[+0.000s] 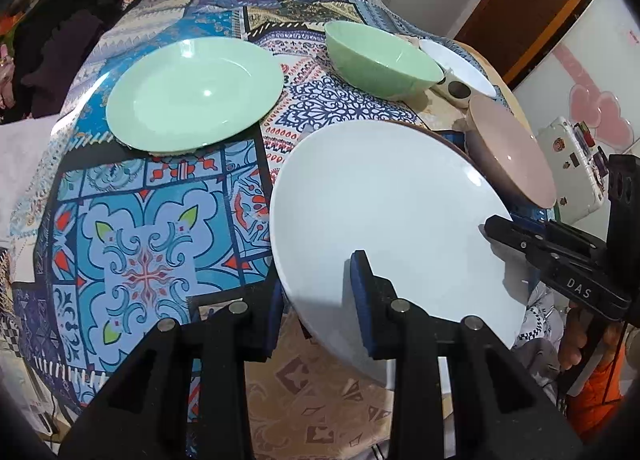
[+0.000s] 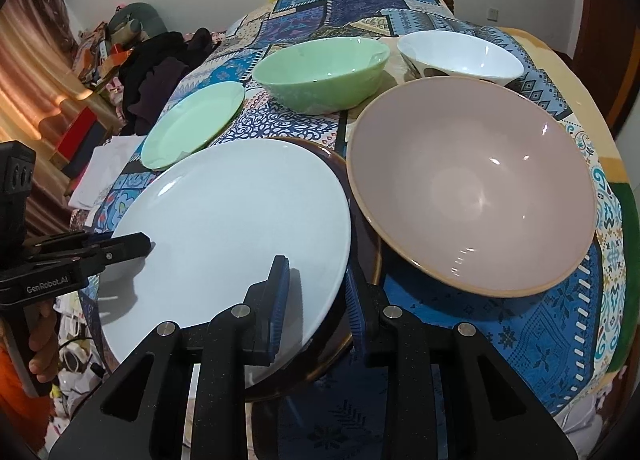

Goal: Organize plates and bowls

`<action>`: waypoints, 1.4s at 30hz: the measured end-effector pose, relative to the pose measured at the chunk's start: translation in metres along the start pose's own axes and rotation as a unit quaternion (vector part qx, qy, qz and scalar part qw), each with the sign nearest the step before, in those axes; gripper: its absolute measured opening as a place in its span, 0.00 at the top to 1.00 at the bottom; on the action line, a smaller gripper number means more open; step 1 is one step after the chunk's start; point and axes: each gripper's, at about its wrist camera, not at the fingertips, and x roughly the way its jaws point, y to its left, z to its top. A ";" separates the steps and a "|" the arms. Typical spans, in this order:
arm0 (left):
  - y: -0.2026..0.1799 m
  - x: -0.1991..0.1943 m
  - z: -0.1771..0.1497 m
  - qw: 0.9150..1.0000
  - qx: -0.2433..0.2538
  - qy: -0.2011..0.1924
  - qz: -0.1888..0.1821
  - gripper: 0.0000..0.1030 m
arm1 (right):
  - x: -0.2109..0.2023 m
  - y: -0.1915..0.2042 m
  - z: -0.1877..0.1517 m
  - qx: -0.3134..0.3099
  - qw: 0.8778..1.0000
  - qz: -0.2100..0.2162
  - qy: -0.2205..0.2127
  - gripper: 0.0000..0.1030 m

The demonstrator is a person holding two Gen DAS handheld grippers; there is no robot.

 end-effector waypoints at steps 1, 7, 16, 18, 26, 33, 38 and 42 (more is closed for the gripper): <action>0.000 0.001 0.000 1.000 -0.002 0.002 -0.002 0.69 | -0.001 -0.001 -0.001 0.000 1.000 0.000 0.000 0.76; 0.000 0.008 0.001 1.000 -0.003 0.010 -0.003 0.69 | -0.003 -0.005 0.001 0.006 1.000 0.002 -0.003 0.76; -0.006 0.014 0.004 1.000 0.007 0.013 0.011 0.69 | -0.010 -0.001 0.000 -0.020 0.999 -0.037 -0.013 0.73; -0.009 0.013 0.002 1.000 0.013 0.012 0.016 0.69 | -0.014 -0.002 0.001 -0.023 0.999 -0.036 -0.016 0.73; -0.010 -0.009 0.000 1.000 0.013 -0.014 0.012 0.69 | -0.028 0.008 0.008 -0.037 0.998 -0.024 -0.033 0.66; 0.002 -0.043 0.003 0.997 0.003 -0.064 0.032 0.51 | -0.027 0.032 0.027 -0.061 0.996 -0.011 -0.059 0.50; 0.024 -0.058 0.012 0.994 -0.021 -0.091 0.053 0.35 | -0.016 0.051 0.046 -0.080 0.995 0.004 -0.064 0.44; 0.047 -0.064 0.025 0.992 -0.038 -0.101 0.071 0.29 | -0.002 0.067 0.061 -0.095 0.993 0.012 -0.062 0.43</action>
